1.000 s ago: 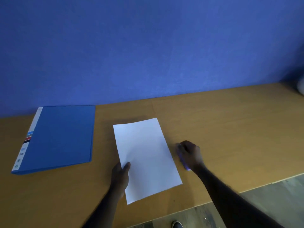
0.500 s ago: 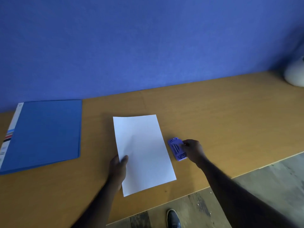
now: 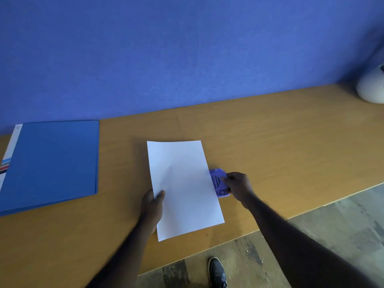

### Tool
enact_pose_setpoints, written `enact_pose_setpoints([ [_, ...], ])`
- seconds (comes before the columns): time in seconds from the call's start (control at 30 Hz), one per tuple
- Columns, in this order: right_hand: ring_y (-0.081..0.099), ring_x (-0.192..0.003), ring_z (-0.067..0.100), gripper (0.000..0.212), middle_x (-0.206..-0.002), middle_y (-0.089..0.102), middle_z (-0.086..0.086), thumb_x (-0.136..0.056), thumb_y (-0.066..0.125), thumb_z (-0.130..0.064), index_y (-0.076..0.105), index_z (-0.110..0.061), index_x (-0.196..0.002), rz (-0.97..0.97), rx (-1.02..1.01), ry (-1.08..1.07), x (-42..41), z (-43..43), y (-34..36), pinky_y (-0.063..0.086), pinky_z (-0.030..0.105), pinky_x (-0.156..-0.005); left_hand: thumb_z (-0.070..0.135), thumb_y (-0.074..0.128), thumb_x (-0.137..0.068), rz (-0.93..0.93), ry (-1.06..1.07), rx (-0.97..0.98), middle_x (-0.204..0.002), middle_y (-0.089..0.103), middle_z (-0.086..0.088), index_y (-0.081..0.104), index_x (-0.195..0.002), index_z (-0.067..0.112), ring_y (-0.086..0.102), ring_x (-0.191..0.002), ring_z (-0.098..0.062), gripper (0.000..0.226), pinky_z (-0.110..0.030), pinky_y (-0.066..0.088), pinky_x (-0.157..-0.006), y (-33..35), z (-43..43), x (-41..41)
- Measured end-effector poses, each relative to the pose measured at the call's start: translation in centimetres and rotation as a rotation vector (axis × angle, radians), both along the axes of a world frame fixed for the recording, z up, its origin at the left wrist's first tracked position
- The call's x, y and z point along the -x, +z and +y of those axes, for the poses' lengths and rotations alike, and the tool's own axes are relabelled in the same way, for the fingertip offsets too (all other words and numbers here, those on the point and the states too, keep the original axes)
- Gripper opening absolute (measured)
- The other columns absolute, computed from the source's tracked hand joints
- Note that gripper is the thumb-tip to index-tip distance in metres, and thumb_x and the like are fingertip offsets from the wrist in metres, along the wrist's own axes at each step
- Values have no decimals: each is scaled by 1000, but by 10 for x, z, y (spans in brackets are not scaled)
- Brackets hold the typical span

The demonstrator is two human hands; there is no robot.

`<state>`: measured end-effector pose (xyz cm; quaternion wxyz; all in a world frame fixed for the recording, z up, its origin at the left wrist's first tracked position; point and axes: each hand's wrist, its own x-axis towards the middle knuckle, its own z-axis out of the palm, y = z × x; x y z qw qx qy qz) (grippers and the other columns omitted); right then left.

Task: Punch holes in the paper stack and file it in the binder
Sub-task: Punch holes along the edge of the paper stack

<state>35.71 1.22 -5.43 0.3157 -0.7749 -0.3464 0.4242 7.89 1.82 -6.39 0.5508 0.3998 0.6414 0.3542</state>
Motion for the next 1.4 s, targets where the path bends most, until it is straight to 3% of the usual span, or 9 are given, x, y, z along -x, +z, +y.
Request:
enact_pose_setpoints([
  [0.4,57,-60,22,15,-67,64,11,-89,66,-18,71,-3,-89,-8,-13,22,0,1,-1,45,35,-58,17,53,-97,49,-30,37,-111,65,-1,60,-122,10,61,-96,-16,27,-28,46,-78,1,-5,-13],
  [0.63,50,-62,20,18,-69,60,8,-90,65,-18,71,-2,-92,-34,-23,50,2,7,1,40,33,-58,17,53,-97,82,-15,73,-122,64,-7,58,-127,8,60,-107,-25,32,-35,49,-90,-2,-3,-19],
  [0.83,50,-64,19,19,-70,60,7,-91,65,-22,71,-4,-92,-74,-31,66,3,19,4,39,32,-57,18,52,-97,96,-20,77,-118,64,-6,58,-126,8,59,-101,-21,31,-30,47,-82,0,-4,-19],
  [1.4,49,-60,15,18,-70,58,3,-90,66,-22,70,-6,-96,-67,-3,99,0,24,4,37,27,-52,13,50,-97,122,2,38,-119,62,-7,58,-126,5,58,-105,-22,31,-35,48,-94,2,-3,-30],
])
